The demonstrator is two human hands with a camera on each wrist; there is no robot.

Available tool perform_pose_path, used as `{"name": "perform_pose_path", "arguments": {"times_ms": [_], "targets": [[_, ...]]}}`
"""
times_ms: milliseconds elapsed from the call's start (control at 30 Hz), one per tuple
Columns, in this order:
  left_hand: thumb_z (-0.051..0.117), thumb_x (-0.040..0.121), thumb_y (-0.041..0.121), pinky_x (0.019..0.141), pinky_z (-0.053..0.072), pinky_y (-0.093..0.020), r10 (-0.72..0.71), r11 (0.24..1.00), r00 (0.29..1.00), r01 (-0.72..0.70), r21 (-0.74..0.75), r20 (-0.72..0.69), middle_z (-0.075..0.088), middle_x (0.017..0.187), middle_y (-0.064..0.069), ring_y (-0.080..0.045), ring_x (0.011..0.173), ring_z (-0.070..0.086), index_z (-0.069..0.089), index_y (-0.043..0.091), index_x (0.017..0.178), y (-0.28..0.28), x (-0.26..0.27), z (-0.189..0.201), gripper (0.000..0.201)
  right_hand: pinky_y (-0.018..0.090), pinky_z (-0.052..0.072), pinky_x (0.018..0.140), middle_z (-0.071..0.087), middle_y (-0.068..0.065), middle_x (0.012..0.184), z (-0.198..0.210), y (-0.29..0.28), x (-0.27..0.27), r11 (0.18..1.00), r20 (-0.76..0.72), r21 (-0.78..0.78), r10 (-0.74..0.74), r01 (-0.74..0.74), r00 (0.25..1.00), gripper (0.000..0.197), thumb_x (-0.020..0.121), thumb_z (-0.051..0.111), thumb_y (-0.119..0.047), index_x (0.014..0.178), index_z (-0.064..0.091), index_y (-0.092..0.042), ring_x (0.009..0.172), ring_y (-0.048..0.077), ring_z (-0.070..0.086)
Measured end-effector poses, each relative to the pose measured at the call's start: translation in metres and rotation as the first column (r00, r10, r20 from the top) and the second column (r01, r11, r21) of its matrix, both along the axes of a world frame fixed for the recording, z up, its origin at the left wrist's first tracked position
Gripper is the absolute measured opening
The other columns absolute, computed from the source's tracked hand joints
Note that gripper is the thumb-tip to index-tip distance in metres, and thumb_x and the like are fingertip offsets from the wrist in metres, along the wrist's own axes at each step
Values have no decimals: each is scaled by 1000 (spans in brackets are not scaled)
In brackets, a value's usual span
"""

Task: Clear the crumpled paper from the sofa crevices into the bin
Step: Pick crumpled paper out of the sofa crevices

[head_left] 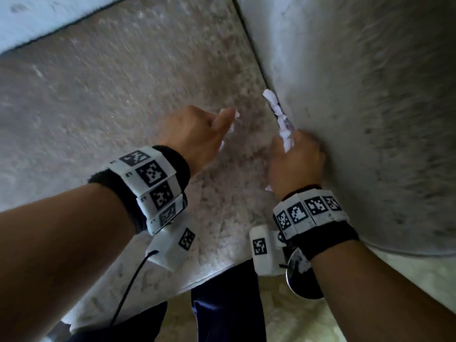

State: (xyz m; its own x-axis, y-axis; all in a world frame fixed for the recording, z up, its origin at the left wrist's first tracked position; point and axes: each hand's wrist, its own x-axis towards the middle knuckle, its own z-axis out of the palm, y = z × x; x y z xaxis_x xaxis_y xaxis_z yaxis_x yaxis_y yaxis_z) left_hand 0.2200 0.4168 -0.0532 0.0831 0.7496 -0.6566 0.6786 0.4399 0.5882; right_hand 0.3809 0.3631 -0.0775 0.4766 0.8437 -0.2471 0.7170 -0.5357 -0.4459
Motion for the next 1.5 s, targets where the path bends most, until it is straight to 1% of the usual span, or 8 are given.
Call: {"name": "perform_pose_path", "arguments": {"times_ms": [133,367,500,700,867,1100,1267,1500], "targets": [[44,102,42,81,55,-37,-55,998,996,57,29,-73,74,80,-9,-28,78,69,75,9,84,0,34,-12,49,20,22,62,69,12,100,-2,-21,17,994,-67,-92,-60,53,996,8,92,59,-18,90,53,-19,94,33,62],[44,95,18,90,53,-40,-217,975,976,216,55,11,66,128,-9,-31,105,65,43,38,146,5,79,-23,55,32,44,87,66,6,123,-6,-24,24,995,-129,-102,-22,9,991,31,96,53,-23,127,56,-20,113,27,60],[39,77,36,97,48,-40,-356,934,934,356,-26,-34,62,135,-4,-29,118,59,47,38,142,11,94,-17,66,29,44,93,64,4,127,-4,-23,28,997,-164,-73,-35,24,986,33,95,54,-17,128,59,-20,117,23,59],[52,96,25,92,49,-41,-544,838,827,544,-44,-140,60,136,-5,-31,117,59,46,37,144,19,100,-36,50,15,38,88,64,-3,127,-3,-24,29,993,-193,-100,-74,56,978,34,96,55,-18,129,59,-24,116,13,59],[65,89,41,87,54,-46,-615,785,770,618,-44,-168,67,121,-2,-32,106,64,55,39,130,25,101,-39,43,26,50,88,67,-3,120,-4,-21,29,989,-193,-133,-94,69,977,33,93,57,-19,125,60,-27,107,15,63],[54,94,38,67,48,-39,-604,785,752,619,-30,-265,66,112,-7,-36,96,65,61,35,125,22,104,-49,32,21,47,85,68,-1,117,-9,-14,26,994,-161,-75,-93,82,983,25,95,56,-23,118,66,-23,107,15,63],[55,96,29,82,53,-41,-610,788,784,615,14,-115,68,118,-5,-29,102,63,67,27,122,24,92,-44,29,19,45,83,72,3,106,-8,-8,22,988,-200,-8,-152,153,968,16,92,61,-21,104,72,-17,102,17,66],[56,97,35,65,39,-36,-541,834,840,541,108,-34,61,82,-8,-25,77,55,62,11,77,15,66,-40,32,23,44,73,74,8,92,-9,-13,22,986,-197,28,-154,163,968,21,88,59,-28,91,73,-13,88,24,66]]}}
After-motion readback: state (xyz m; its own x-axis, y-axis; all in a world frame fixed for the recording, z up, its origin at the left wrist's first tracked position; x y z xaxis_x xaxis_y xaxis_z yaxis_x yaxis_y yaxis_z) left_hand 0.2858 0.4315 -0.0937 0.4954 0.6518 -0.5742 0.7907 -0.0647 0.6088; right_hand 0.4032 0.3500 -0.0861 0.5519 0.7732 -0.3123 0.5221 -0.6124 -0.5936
